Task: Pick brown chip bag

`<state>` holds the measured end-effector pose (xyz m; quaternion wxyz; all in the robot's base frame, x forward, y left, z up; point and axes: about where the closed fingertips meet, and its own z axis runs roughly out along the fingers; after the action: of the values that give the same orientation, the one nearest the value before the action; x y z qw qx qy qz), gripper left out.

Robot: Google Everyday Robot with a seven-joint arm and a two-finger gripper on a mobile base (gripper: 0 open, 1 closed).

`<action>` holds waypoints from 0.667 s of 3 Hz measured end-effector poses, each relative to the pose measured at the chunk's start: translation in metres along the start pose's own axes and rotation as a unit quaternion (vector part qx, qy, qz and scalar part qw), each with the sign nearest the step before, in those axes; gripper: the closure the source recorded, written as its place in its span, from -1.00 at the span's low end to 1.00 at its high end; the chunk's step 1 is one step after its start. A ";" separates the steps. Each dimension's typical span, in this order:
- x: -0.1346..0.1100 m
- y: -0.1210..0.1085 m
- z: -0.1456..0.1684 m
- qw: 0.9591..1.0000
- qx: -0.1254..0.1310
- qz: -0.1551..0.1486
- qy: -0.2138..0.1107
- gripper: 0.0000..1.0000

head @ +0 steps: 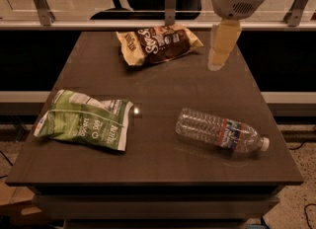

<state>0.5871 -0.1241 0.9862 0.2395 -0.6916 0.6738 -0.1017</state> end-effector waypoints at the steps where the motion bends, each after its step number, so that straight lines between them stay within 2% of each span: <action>1: -0.011 -0.010 0.012 0.999 0.019 -0.003 -0.028 -1.00; 2: -0.020 -0.020 0.023 0.997 0.046 -0.005 -0.054 -1.00</action>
Offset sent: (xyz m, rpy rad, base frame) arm 0.0461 0.0355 -0.0091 0.1639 -0.1720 0.0592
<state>0.6139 -0.1008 0.9796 0.3064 -0.6874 0.6514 -0.0961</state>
